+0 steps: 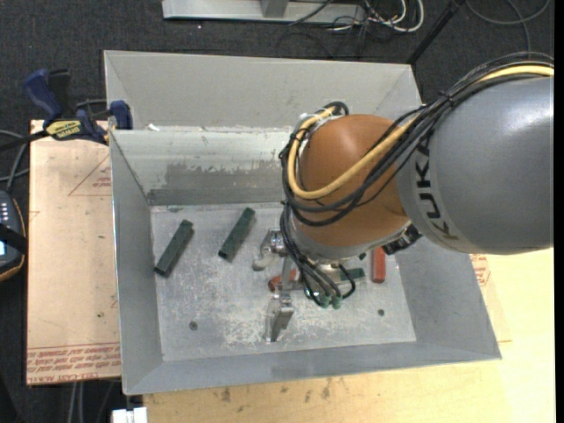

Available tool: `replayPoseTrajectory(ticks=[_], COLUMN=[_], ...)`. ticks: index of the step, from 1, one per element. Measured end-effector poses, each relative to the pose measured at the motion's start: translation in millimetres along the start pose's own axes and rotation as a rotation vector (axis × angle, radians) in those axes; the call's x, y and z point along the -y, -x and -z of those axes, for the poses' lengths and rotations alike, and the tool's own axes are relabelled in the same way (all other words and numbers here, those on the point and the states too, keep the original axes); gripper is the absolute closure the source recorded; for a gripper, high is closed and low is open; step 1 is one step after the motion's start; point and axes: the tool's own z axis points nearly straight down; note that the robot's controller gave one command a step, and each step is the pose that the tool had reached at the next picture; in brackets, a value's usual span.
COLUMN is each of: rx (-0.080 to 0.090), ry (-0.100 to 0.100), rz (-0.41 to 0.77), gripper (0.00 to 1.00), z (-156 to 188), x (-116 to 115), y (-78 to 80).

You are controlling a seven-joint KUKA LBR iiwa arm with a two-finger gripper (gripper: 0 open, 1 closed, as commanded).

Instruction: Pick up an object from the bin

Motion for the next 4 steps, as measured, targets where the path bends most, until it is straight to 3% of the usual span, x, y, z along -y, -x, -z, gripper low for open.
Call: replayPoseTrajectory(ticks=[1, 2, 3, 4], rx=[0.007, 0.015, 0.0, 0.015], ry=[0.001, 0.003, 0.0, 0.001], rz=[-0.003, 0.012, -0.023, -0.014], gripper=[0.0, 0.0, 0.0, 0.0], z=[3, -44, -57, -56], x=[1, 34, 72, 77], y=[1.8, 13.1, 26.6, 42.0])
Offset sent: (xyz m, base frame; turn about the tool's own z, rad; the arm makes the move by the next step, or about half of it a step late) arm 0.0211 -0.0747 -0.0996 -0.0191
